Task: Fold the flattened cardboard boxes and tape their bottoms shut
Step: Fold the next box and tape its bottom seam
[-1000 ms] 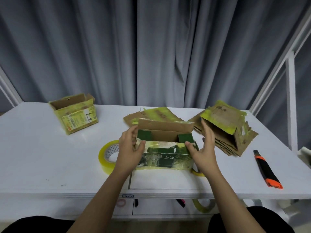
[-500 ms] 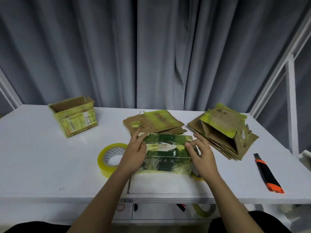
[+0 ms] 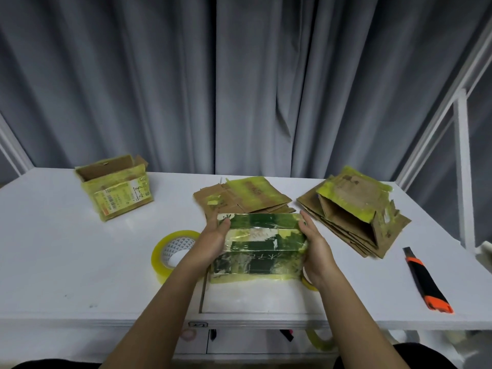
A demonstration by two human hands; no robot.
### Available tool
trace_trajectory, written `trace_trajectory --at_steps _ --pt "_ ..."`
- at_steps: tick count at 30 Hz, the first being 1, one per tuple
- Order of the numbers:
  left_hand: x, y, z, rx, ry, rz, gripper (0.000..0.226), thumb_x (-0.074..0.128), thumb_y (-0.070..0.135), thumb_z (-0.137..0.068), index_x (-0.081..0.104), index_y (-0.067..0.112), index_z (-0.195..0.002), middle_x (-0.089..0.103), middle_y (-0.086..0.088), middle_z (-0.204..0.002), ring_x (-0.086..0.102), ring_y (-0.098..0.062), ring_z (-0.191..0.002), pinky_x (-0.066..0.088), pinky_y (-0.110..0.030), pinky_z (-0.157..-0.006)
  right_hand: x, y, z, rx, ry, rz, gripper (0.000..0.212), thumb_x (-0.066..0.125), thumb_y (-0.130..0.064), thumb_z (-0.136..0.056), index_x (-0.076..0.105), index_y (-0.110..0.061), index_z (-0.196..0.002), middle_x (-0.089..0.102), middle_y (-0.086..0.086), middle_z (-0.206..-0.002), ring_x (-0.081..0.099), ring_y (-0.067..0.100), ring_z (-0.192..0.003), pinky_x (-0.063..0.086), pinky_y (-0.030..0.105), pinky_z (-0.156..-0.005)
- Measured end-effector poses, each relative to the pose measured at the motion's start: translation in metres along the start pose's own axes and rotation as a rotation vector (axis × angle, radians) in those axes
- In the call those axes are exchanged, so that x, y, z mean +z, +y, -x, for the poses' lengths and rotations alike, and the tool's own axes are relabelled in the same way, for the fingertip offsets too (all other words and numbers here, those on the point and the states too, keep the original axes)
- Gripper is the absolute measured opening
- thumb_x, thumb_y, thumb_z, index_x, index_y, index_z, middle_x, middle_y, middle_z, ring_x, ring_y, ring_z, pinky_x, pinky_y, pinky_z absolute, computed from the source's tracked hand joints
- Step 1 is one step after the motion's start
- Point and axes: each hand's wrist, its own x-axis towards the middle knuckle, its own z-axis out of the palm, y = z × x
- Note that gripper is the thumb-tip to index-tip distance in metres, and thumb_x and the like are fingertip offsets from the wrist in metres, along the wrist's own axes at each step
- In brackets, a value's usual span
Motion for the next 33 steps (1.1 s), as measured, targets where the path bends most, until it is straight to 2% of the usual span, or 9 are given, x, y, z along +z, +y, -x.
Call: trace_trajectory --at_steps 3,6,12,16,21,26,29,31,33 --pt "-0.001 0.0 -0.003 0.037 0.033 0.012 0.049 0.035 0.042 -0.1 0.021 0.037 -0.147 0.035 0.005 -0.15 0.037 -0.023 -0.135 0.041 -0.036 -0.098 0.011 0.002 -0.01 -0.027 0.06 0.081 0.034 0.048 -0.049 -0.095 0.062 -0.033 -0.122 0.068 -0.004 -0.12 0.065 0.019 -0.11 0.05 0.042 -0.093" --pt "-0.003 -0.001 -0.009 0.038 0.03 0.036 0.043 0.037 0.042 -0.1 0.028 0.04 -0.142 0.038 0.006 -0.147 0.041 -0.024 -0.131 0.042 -0.039 -0.099 0.019 0.005 -0.018 -0.149 0.295 0.223 0.035 0.053 -0.038 -0.097 0.058 -0.031 -0.13 0.057 -0.007 -0.132 0.053 0.019 -0.122 0.042 0.044 -0.107" --pt "-0.002 -0.004 -0.017 -0.003 0.085 0.073 0.036 0.039 0.038 -0.1 0.037 0.041 -0.136 0.043 0.0 -0.144 0.049 -0.025 -0.123 0.047 -0.046 -0.099 0.022 -0.001 -0.026 -0.171 0.308 0.313 0.035 0.05 -0.024 -0.1 0.055 -0.022 -0.135 0.056 -0.005 -0.128 0.051 0.016 -0.11 0.042 0.035 -0.103" --pt "-0.001 -0.001 -0.019 -0.016 0.109 0.057 0.039 0.038 0.037 -0.101 0.036 0.037 -0.139 0.045 -0.002 -0.142 0.052 -0.025 -0.118 0.048 -0.043 -0.097 0.022 -0.004 -0.027 -0.158 0.274 0.306 0.036 0.05 -0.023 -0.1 0.054 -0.02 -0.136 0.051 -0.001 -0.139 0.048 0.014 -0.115 0.038 0.033 -0.107" --pt "-0.001 0.004 -0.018 -0.042 0.121 0.04 0.045 0.038 0.035 -0.101 0.03 0.032 -0.145 0.037 -0.001 -0.149 0.044 -0.027 -0.128 0.045 -0.036 -0.095 0.021 -0.013 -0.022 -0.143 0.212 0.333 0.037 0.042 -0.023 -0.103 0.05 -0.021 -0.139 0.051 -0.004 -0.133 0.046 0.008 -0.102 0.04 0.019 -0.086" --pt "-0.001 0.006 -0.017 -0.052 0.102 0.043 0.047 0.039 0.035 -0.101 0.027 0.031 -0.146 0.033 -0.001 -0.152 0.041 -0.027 -0.132 0.043 -0.04 -0.1 0.019 -0.013 -0.017 -0.196 0.19 0.486 0.041 0.041 -0.024 -0.103 0.042 -0.022 -0.144 0.042 -0.002 -0.147 0.041 0.008 -0.12 0.032 0.021 -0.096" --pt "-0.001 0.007 -0.015 -0.053 0.108 0.035 0.047 0.038 0.034 -0.101 0.027 0.031 -0.147 0.032 -0.002 -0.152 0.04 -0.027 -0.132 0.043 -0.041 -0.102 0.017 -0.01 -0.015 -0.489 0.232 0.983 0.044 0.039 -0.03 -0.103 0.036 -0.026 -0.147 0.029 -0.005 -0.155 0.024 0.017 -0.144 0.021 0.035 -0.115" --pt "-0.002 0.008 -0.015 -0.048 0.109 0.038 0.045 0.038 0.034 -0.101 0.029 0.032 -0.145 0.037 -0.003 -0.149 0.045 -0.028 -0.128 0.044 -0.044 -0.102 0.022 -0.008 -0.013 -0.739 0.091 1.438 0.051 0.024 -0.044 -0.101 0.031 -0.027 -0.149 0.019 -0.01 -0.156 0.009 0.015 -0.148 0.001 0.04 -0.119" --pt "0.0 0.009 -0.014 -0.048 0.11 0.051 0.042 0.039 0.034 -0.101 0.033 0.032 -0.142 0.046 -0.004 -0.142 0.052 -0.027 -0.119 0.047 -0.046 -0.098 0.032 -0.006 -0.008 -0.719 -0.099 1.695 0.063 0.006 -0.051 -0.097 0.024 -0.026 -0.151 0.013 -0.009 -0.159 0.001 0.012 -0.148 -0.008 0.039 -0.119"
